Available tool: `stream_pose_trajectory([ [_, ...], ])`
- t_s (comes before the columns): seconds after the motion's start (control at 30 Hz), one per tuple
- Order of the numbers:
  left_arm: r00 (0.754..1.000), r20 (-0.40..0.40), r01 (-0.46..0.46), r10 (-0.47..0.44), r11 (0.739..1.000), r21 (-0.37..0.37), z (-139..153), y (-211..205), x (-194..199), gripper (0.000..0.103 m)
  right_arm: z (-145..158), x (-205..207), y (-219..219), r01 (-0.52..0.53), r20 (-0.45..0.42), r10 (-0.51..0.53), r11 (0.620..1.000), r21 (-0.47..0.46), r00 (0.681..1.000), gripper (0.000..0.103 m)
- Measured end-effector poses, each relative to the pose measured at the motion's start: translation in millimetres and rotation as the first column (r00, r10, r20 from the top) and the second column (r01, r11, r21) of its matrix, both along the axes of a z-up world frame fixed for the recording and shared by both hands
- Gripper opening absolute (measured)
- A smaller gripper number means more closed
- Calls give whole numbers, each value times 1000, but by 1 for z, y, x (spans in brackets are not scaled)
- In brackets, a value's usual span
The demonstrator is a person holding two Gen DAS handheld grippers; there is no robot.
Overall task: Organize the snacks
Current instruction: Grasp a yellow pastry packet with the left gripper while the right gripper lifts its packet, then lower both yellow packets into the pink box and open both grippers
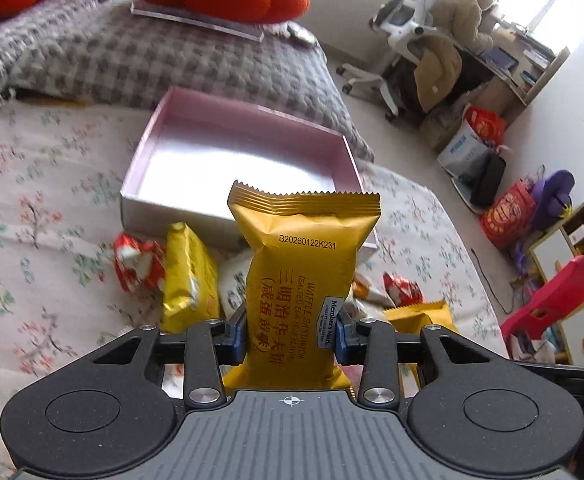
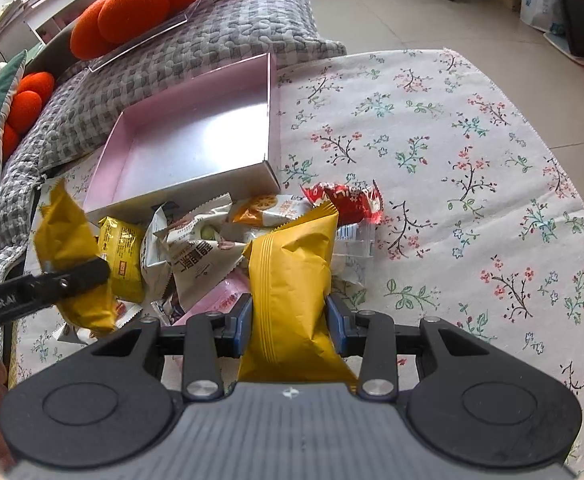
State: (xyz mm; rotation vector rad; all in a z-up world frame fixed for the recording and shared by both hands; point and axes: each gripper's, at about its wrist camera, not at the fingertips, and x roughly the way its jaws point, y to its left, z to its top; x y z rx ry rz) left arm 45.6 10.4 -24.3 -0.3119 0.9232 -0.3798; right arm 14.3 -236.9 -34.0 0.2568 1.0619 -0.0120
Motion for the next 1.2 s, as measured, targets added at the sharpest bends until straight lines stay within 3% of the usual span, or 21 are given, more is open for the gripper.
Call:
stream_pose_trajectory([
  [0.33, 991, 121, -77, 55, 981, 179, 23, -2, 19, 37, 7, 23, 4, -22, 61, 25, 999, -38, 998, 35],
  [0.47, 987, 122, -125, 103, 973, 193, 22, 7, 47, 37, 11, 46, 11, -56, 119, 64, 996, -74, 991, 35],
  [0.6, 984, 108, -157, 142, 977, 144, 19, 19, 77, 37, 10, 68, 6, -46, 137, 42, 999, 24, 990, 35],
  [0.83, 984, 106, -159, 142, 972, 173, 3, 9, 111, 37, 2, 118, 22, -44, 147, 27, 992, 116, 989, 35],
  [1.2, 982, 101, -184, 162, 944, 275, -31, 6, 137, 41, -30, 154, 33, -6, 113, 3, 1000, 25, 994, 36],
])
